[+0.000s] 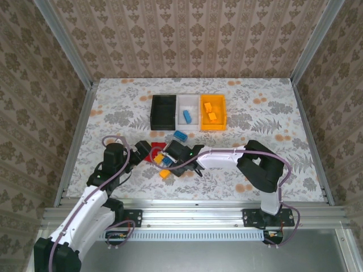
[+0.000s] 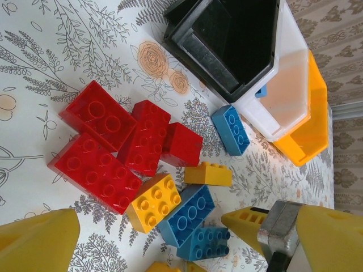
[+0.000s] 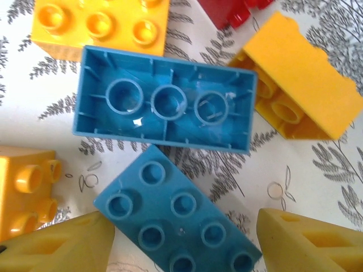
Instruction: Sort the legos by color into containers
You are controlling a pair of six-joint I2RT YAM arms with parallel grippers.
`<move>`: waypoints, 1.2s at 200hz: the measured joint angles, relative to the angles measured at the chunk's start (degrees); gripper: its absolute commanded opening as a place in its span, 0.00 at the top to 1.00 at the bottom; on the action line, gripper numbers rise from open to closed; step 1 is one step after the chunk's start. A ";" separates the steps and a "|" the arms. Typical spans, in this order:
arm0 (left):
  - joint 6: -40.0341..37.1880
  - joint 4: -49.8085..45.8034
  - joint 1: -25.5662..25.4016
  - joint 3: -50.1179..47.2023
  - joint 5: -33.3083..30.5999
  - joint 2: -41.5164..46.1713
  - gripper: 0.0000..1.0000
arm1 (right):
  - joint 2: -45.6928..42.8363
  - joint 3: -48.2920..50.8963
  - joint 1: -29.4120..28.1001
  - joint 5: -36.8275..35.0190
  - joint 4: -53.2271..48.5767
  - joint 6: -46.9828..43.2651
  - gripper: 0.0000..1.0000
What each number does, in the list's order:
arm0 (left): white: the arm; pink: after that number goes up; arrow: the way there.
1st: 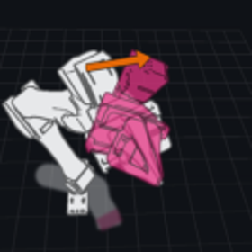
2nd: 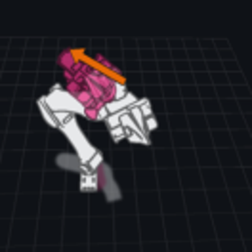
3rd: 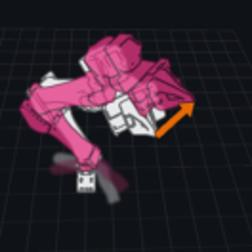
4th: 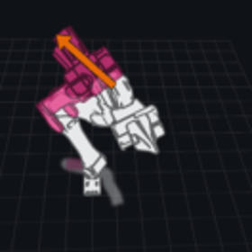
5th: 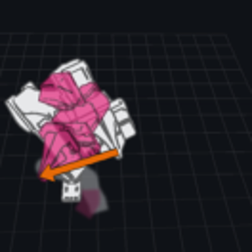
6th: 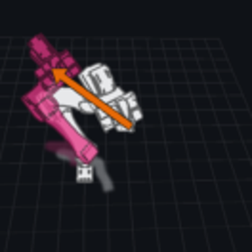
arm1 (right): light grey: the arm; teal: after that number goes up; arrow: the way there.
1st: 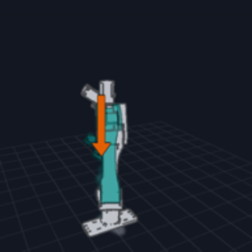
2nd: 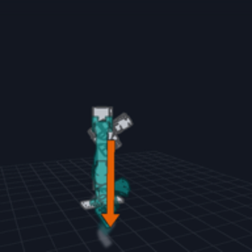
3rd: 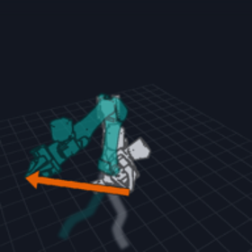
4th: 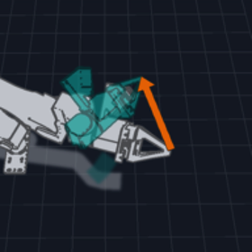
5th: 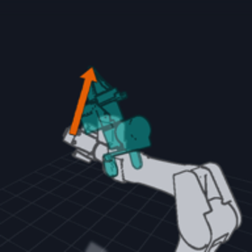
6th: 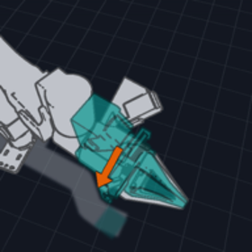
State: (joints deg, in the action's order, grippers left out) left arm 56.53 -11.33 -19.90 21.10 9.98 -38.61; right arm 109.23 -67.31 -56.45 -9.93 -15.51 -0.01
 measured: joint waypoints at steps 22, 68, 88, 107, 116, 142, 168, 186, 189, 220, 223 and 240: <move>-0.22 0.02 0.00 0.00 0.00 0.00 0.00 | 1.11 -0.48 0.26 0.98 1.18 -1.60 0.37; -0.46 0.02 0.07 0.00 0.00 0.00 0.00 | 1.64 -0.44 0.37 2.93 1.66 -2.78 0.52; -0.46 0.07 0.07 0.00 0.00 0.00 0.00 | 0.76 1.27 0.22 3.08 3.21 -2.08 0.60; -0.46 0.17 0.07 0.00 0.02 -0.02 0.00 | -1.27 4.42 0.22 2.47 4.90 -0.81 0.64; -0.46 0.20 0.07 0.00 0.02 -0.07 0.00 | -2.60 6.08 0.22 1.77 5.05 -0.07 0.65; -0.44 0.61 0.07 0.00 0.04 -0.96 0.00 | -7.19 10.86 0.35 -0.39 3.85 1.66 0.66; 0.09 2.80 0.04 -0.17 0.07 -2.80 0.00 | -11.69 12.11 2.60 -0.74 2.08 2.27 0.66; 1.38 6.19 -0.50 -0.81 0.07 -5.77 0.01 | -13.14 9.18 7.32 -0.50 1.01 2.67 0.66; 1.57 6.73 -0.72 -0.83 0.07 -6.43 0.01 | -13.14 8.37 8.15 -0.48 0.85 2.80 0.66; 2.86 11.21 -4.11 0.09 0.96 -16.87 0.01 | -7.74 -7.45 15.82 -1.44 -1.49 3.23 0.66; 2.86 11.41 -4.33 0.46 1.22 -17.97 0.01 | -6.67 -9.70 16.37 -1.70 -1.57 3.26 0.66; 2.45 13.27 -4.94 3.32 4.22 -23.98 0.01 | -0.70 -19.78 18.53 -2.10 -2.58 3.34 0.65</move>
State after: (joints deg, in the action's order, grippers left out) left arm 58.98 1.93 -24.84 24.43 14.20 -62.59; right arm 108.53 -87.09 -37.91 -12.03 -18.09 3.33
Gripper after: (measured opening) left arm 0.991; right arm 0.343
